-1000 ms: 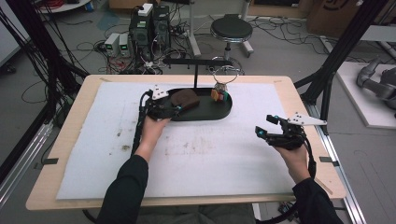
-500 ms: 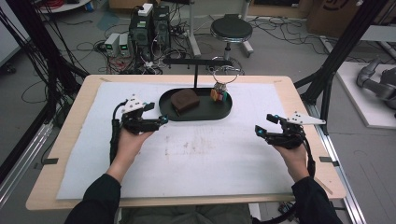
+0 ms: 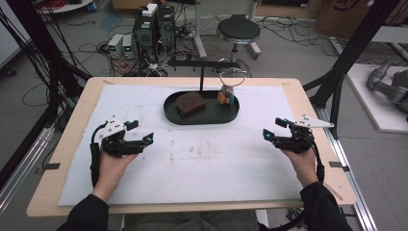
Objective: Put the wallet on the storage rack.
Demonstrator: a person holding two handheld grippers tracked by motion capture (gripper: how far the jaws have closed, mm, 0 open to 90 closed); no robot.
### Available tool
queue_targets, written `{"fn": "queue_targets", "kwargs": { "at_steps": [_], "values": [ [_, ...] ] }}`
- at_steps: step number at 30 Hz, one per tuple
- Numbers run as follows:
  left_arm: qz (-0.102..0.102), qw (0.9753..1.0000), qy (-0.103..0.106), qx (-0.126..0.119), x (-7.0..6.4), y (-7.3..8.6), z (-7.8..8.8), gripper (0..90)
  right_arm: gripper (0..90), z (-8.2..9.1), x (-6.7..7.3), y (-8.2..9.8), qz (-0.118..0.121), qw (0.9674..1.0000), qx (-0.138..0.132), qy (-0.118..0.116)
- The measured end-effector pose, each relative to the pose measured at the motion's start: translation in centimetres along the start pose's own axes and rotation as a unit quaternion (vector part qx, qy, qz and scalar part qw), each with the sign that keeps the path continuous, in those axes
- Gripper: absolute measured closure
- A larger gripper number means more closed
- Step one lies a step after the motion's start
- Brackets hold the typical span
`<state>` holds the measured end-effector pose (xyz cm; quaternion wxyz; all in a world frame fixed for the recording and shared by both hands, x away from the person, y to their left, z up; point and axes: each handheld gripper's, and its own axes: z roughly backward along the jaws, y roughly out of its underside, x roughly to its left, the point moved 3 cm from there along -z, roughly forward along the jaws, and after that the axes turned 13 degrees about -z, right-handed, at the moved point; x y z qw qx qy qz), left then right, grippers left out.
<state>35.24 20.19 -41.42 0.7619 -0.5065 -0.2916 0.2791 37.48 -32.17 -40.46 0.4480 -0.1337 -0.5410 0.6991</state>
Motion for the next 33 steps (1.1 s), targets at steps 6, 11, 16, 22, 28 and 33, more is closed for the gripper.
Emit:
{"fn": "queue_targets", "kwargs": {
  "at_steps": [6,11,16,22,28,33],
  "values": [
    [-0.012,0.9997,-0.022,-0.004,0.8,0.8,1.0,21.6,21.3,-0.3,-0.3,0.1,-0.002,0.9999,0.008,0.007],
    [-0.015,0.9993,-0.034,-0.007,1.5,1.2,1.3,21.6,21.3,-0.6,-0.3,0.2,-0.002,0.9998,0.018,0.013],
    [-0.008,0.9991,-0.04,-0.014,1.7,1.1,1.5,21.6,21.3,-0.5,-0.2,0.3,-0.002,0.9996,0.024,0.016],
    [-0.011,0.999,-0.039,-0.015,1.5,0.9,1.3,21.6,21.4,-0.5,-0.2,0.4,-0.001,0.9995,0.027,0.016],
    [-0.011,0.9991,-0.037,-0.015,1.5,0.8,1.3,21.6,21.3,-0.4,-0.2,0.4,0.0,0.9995,0.028,0.015],
    [-0.008,0.9992,-0.037,-0.01,1.6,1.0,1.2,21.6,21.3,-0.4,-0.3,0.4,-0.003,0.9995,0.027,0.015]
  ]
}}
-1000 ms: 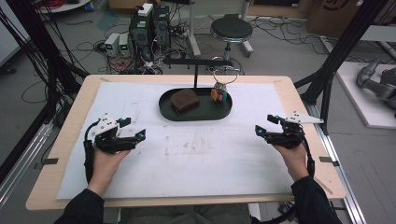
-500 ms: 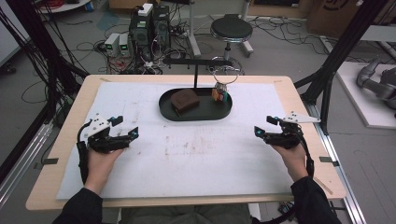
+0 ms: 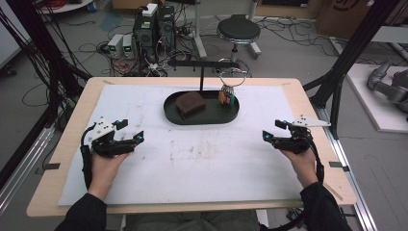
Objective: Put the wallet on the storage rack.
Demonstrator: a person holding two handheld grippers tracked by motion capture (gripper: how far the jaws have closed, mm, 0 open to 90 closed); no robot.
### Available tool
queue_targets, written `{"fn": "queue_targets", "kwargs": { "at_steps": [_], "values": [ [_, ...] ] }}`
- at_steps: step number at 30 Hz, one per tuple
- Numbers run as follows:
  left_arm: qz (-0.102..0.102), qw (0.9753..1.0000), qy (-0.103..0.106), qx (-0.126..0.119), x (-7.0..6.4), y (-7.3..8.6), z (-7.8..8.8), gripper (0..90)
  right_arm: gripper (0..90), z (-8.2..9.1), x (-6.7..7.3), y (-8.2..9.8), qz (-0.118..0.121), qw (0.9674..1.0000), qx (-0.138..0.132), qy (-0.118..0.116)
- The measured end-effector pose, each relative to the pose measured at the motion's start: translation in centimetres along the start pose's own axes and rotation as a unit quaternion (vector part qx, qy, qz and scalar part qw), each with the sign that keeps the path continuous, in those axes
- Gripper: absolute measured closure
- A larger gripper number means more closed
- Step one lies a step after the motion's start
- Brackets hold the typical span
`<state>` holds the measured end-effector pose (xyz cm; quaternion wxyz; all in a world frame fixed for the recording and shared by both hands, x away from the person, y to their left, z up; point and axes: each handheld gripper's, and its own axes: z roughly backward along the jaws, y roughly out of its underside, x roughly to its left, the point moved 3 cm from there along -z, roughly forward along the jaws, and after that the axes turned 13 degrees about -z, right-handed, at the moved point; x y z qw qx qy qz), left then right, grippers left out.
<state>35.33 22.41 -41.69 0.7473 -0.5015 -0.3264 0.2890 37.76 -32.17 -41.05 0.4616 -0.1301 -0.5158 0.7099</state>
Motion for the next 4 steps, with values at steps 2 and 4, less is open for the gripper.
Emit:
{"fn": "queue_targets", "kwargs": {
  "at_steps": [2,4],
  "values": [
    [0.001,1.0,0.0,-0.001,-0.01,0.0,-0.06,21.6,21.3,0.0,-0.09,-0.01,-0.002,1.0,0.0,0.0],
    [-0.001,1.0,0.0,0.0,-0.04,-0.02,-0.14,21.6,21.3,-0.04,-0.13,-0.03,-0.001,1.0,-0.001,-0.001]
  ]
}}
